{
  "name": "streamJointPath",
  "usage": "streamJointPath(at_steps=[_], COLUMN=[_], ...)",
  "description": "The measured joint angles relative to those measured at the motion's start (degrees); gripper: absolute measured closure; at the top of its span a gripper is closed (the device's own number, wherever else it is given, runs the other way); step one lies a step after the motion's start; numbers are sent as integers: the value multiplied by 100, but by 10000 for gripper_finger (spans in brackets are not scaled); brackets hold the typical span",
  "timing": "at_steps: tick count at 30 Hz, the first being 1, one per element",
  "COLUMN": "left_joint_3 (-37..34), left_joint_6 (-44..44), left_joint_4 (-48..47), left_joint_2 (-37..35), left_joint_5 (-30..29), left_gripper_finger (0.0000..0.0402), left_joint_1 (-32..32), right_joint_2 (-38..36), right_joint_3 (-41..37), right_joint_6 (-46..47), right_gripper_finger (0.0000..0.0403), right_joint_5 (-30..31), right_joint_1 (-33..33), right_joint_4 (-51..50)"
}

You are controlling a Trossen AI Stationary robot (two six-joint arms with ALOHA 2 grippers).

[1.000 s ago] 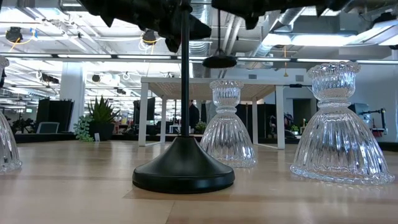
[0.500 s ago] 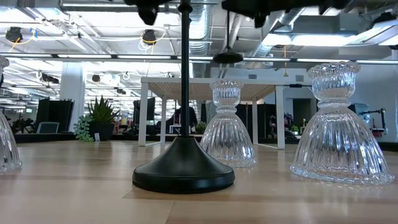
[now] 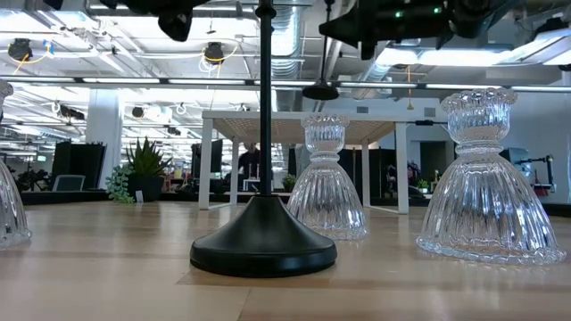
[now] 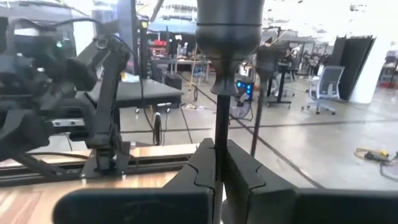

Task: Pick & Place candle stick holders
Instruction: Put the top black candle holder on the shelf

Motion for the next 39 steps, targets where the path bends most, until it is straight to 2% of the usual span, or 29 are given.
streamJointPath(at_steps=[5,11,17,26,39], left_joint_3=[-102,-104,-104,-104,-104], left_joint_6=[0,-2,-24,-15,-2], left_joint_4=[170,221,218,216,214], left_joint_2=[0,0,2,4,4], left_joint_5=[-7,-7,-4,-7,-7], left_gripper_finger=[395,397,395,395,395], left_joint_1=[3,-8,-26,-27,-27], right_joint_2=[321,1053,1479,1819,2083], right_joint_3=[234,984,1448,1480,1482], right_joint_6=[131,126,126,262,214], right_gripper_finger=[403,403,403,403,403], right_joint_5=[-359,-575,-558,-552,-556], right_joint_1=[-287,-463,-731,-1060,-1129], right_joint_4=[79,-237,-526,-529,-219])
